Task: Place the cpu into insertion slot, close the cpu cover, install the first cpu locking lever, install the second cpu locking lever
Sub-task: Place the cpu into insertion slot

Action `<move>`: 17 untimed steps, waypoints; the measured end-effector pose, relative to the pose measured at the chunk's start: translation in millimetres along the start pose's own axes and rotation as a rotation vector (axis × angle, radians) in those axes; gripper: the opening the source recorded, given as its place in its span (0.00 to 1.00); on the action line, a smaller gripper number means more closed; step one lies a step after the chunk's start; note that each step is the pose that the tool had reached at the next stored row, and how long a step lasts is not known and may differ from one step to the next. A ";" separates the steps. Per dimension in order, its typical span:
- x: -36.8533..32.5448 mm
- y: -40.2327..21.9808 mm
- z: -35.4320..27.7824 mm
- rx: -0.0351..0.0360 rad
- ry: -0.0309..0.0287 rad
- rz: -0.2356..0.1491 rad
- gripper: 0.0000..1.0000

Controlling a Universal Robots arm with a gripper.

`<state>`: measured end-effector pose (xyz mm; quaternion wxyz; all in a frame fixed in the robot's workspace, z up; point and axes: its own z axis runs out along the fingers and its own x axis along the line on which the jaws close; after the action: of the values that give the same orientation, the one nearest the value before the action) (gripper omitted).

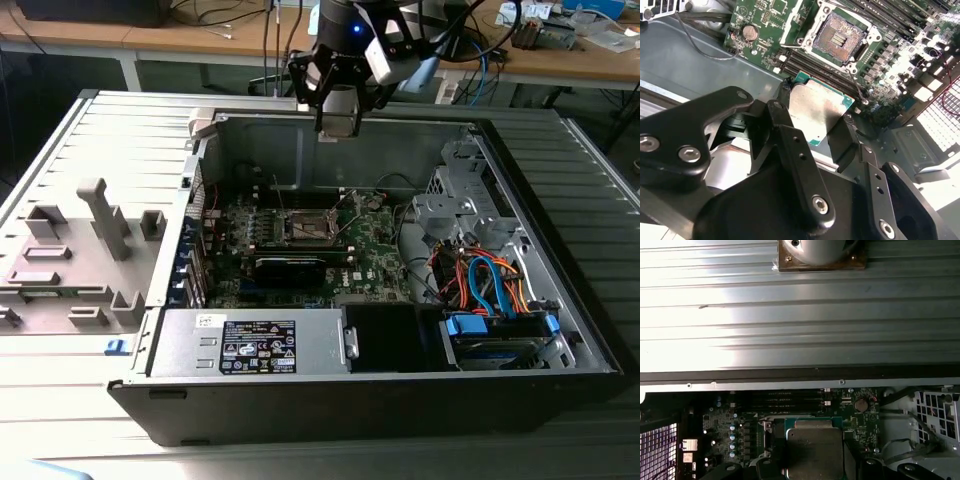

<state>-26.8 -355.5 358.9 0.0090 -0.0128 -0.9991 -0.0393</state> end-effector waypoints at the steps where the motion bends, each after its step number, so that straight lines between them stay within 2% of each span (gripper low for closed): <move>1: 0.6 -0.2 0.0 0.0000 0.0001 0.000 0.55; 17: 6.8 -1.4 2.0 0.0001 0.0000 0.000 0.55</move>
<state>-33.7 -356.6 356.9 0.0090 -0.0129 -0.9991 -0.0392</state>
